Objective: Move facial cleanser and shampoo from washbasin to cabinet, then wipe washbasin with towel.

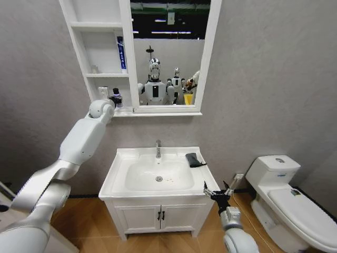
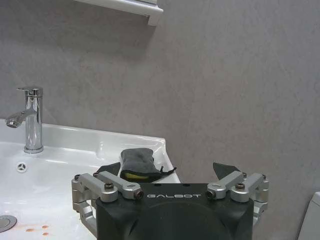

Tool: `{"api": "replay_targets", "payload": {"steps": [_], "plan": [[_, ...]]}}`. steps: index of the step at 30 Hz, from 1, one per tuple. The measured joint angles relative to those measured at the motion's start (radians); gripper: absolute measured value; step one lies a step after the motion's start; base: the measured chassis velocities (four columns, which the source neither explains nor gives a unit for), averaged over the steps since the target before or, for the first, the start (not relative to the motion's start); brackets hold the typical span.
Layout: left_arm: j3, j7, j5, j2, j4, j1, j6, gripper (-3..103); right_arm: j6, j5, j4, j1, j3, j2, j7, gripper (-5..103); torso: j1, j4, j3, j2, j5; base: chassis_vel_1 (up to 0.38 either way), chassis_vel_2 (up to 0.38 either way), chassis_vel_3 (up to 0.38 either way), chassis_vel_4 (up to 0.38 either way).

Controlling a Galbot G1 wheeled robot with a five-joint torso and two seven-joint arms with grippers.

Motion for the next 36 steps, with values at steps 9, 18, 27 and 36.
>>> {"api": "replay_targets", "payload": {"steps": [9, 18, 27, 36], "plan": [[0.0, 0.011, 0.005, -0.04, 0.044, -0.019, -0.001, 43, 0.004, 0.0, -0.005, 0.004, 0.003, 0.001, 0.0, 100, 0.0, -0.0004, 0.0, 0.0, 0.0002, 0.0, 0.0, 0.0, 0.0], [-0.001, 0.011, 0.018, -0.052, 0.067, -0.018, 0.002, 43, 0.022, 0.018, -0.022, -0.003, 0.021, -0.006, -0.013, 100, 0.0, -0.0002, 0.0, 0.0, 0.0001, 0.0, 0.0, 0.0, 0.0], [-0.003, 0.006, 0.021, -0.067, 0.081, -0.016, 0.001, 45, 0.026, 0.031, -0.031, 0.017, 0.025, -0.016, -0.013, 100, 0.0, -0.0001, 0.0, 0.0, 0.0002, 0.0, 0.0, 0.0, 0.0], [-0.008, -0.011, 0.02, -0.062, 0.076, -0.008, 0.006, 78, 0.032, 0.033, -0.032, 0.009, 0.026, -0.015, -0.013, 100, 0.0, -0.0003, 0.0, 0.0, 0.0, 0.0, 0.0, 0.0, 0.0]]}}
